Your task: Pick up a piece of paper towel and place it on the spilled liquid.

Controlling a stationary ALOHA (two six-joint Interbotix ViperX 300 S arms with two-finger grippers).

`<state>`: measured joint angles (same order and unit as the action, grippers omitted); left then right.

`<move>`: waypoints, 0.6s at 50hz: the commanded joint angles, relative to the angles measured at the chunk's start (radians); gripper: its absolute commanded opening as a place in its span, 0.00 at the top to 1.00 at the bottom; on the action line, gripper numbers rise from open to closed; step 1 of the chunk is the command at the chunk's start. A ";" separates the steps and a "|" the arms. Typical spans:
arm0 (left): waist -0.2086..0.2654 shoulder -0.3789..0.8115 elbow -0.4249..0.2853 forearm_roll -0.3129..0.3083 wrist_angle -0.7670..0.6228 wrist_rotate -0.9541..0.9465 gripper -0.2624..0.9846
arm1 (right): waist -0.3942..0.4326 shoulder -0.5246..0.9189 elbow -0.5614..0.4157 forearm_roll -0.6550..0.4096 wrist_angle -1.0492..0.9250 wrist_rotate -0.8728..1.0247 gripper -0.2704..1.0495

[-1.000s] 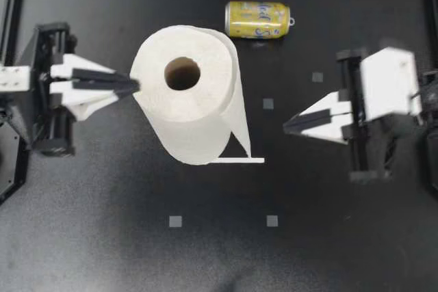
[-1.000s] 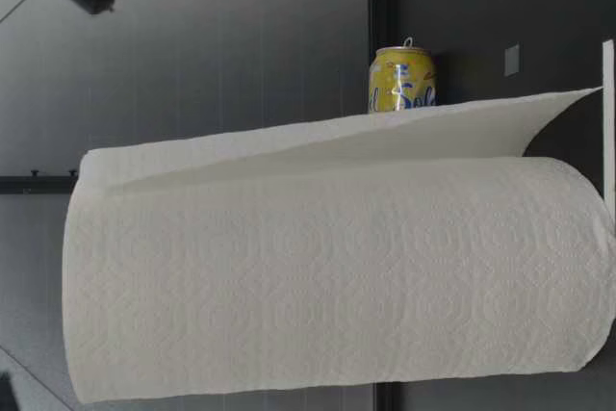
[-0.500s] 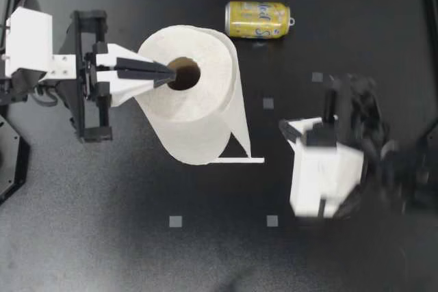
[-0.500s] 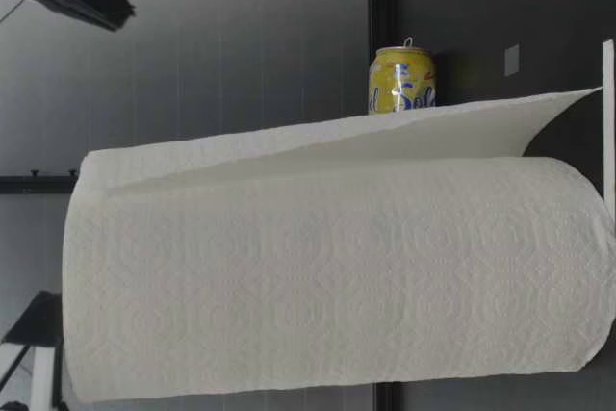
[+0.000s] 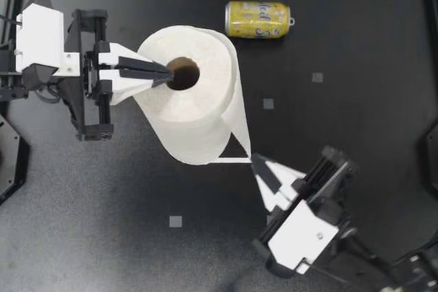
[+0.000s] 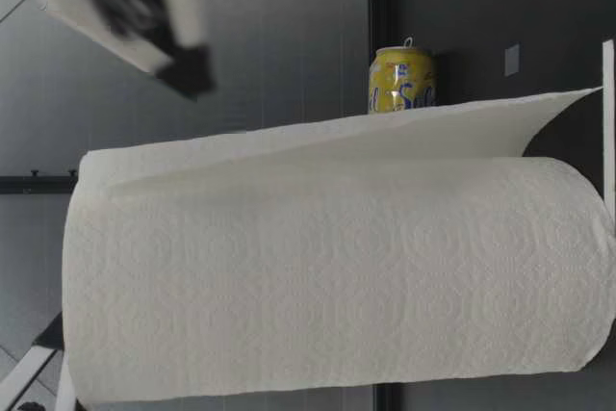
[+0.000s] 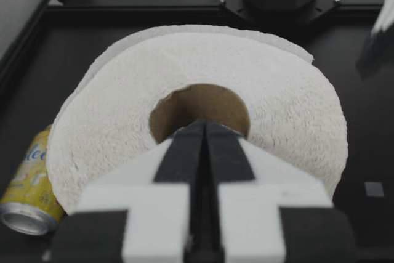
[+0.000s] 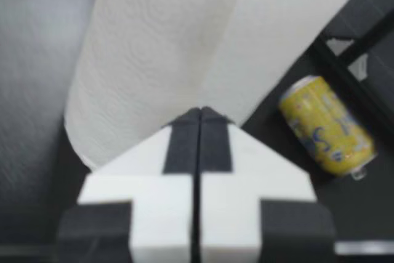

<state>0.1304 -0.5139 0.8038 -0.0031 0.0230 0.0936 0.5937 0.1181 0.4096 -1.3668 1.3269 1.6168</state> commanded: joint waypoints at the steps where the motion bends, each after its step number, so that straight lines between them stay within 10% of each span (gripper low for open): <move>1: 0.005 -0.008 -0.020 0.000 0.008 -0.002 0.72 | 0.008 0.020 -0.037 -0.014 0.023 0.052 0.73; 21: 0.005 -0.008 -0.012 0.000 0.014 -0.006 0.72 | -0.025 0.104 -0.038 -0.003 0.028 0.253 0.26; 30: 0.005 -0.008 -0.014 -0.002 0.014 -0.008 0.72 | -0.054 0.143 -0.043 0.012 0.032 0.304 0.23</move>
<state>0.1319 -0.5185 0.8023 -0.0031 0.0337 0.0874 0.5538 0.2684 0.3850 -1.3545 1.3484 1.9113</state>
